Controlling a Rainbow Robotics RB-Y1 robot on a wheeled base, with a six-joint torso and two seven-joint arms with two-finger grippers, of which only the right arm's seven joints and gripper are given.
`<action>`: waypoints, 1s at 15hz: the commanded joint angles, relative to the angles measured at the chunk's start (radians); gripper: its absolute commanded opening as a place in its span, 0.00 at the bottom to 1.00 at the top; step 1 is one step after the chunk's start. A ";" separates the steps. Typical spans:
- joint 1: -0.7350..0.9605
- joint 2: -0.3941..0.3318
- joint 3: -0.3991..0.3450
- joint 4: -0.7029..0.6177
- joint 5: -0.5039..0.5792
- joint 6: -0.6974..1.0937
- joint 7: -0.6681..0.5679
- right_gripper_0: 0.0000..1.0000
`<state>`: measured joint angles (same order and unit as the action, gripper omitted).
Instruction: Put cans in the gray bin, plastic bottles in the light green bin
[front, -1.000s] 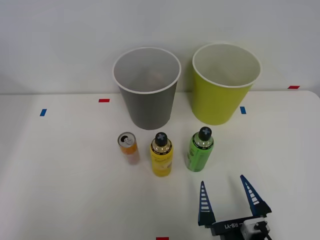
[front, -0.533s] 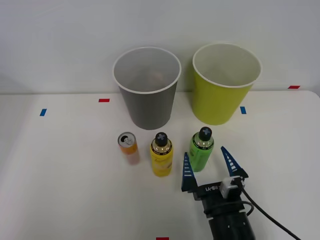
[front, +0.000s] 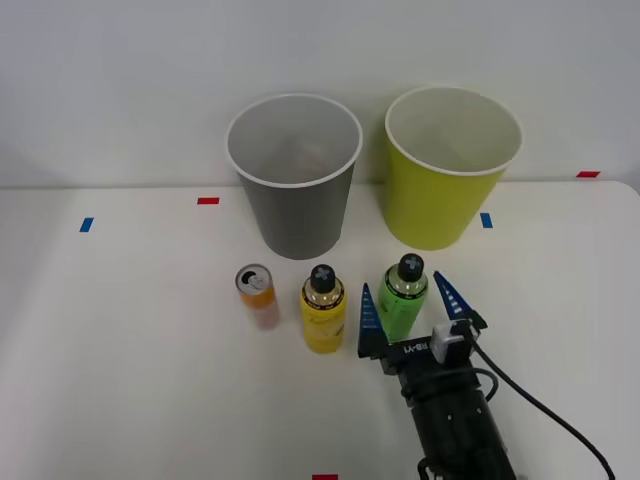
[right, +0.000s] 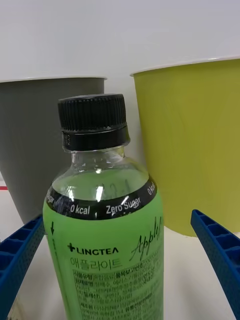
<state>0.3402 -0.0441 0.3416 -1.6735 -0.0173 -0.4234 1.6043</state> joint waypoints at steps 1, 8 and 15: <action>-0.033 0.001 -0.003 0.000 -0.004 0.034 0.002 1.00; -0.035 -0.002 -0.006 -0.002 -0.010 0.037 0.005 1.00; -0.026 -0.007 0.005 0.000 -0.026 0.012 0.003 1.00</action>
<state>0.3116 -0.0482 0.3440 -1.6738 -0.0388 -0.4069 1.6080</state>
